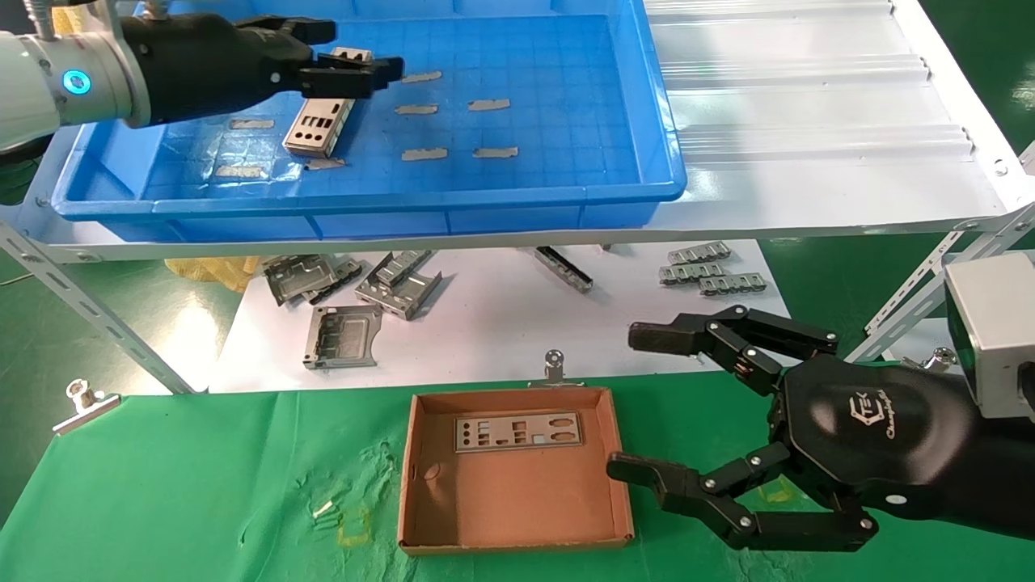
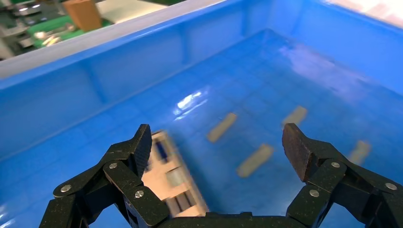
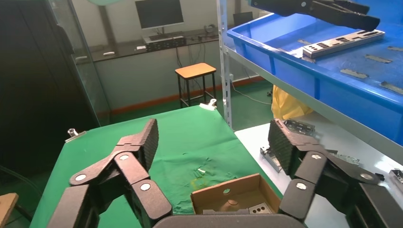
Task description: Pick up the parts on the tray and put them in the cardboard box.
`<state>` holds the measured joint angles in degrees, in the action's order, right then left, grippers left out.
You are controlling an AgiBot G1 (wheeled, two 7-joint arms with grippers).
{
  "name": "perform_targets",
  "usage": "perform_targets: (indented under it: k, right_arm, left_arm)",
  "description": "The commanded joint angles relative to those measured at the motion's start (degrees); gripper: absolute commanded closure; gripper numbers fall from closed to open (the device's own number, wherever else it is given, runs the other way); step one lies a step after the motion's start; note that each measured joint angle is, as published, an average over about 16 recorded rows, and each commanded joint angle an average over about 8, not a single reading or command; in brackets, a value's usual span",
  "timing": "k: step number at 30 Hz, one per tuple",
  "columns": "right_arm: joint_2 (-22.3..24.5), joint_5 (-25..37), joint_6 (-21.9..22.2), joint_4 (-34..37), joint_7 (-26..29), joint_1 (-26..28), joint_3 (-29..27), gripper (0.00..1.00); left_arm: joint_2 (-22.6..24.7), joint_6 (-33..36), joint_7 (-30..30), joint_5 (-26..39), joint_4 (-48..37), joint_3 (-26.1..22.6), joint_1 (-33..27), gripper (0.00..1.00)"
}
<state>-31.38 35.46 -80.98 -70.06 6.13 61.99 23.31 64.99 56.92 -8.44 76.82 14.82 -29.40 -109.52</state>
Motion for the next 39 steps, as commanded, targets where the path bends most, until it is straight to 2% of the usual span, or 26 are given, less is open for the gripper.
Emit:
perform_targets:
  k: [1,9,11,17,19,39]
  right_arm:
    - [0.0,0.0,0.0,0.0,0.0,0.0,0.0,0.00]
    - [0.0,0.0,0.0,0.0,0.0,0.0,0.0,0.00]
    - [0.0,0.0,0.0,0.0,0.0,0.0,0.0,0.00]
    - [0.0,0.0,0.0,0.0,0.0,0.0,0.0,0.00]
    - [0.0,0.0,0.0,0.0,0.0,0.0,0.0,0.00]
    - [0.0,0.0,0.0,0.0,0.0,0.0,0.0,0.00]
  left_arm:
    - [0.6,-1.2,1.1,-0.1,-2.3,0.2,-0.6,0.00]
    - [1.6,-3.2,2.8,0.0,-6.3,0.3,-1.6,0.01]
    - [1.7,-3.2,2.9,0.1,-7.1,0.3,-1.9,0.16]
    - [2.3,-4.1,2.5,0.2,-9.5,0.3,-2.7,0.89]
    - [2.4,-4.3,2.4,0.2,-10.2,0.3,-2.8,0.99]
    - [3.4,-6.2,3.3,-0.5,-12.4,0.8,-2.5,1.00]
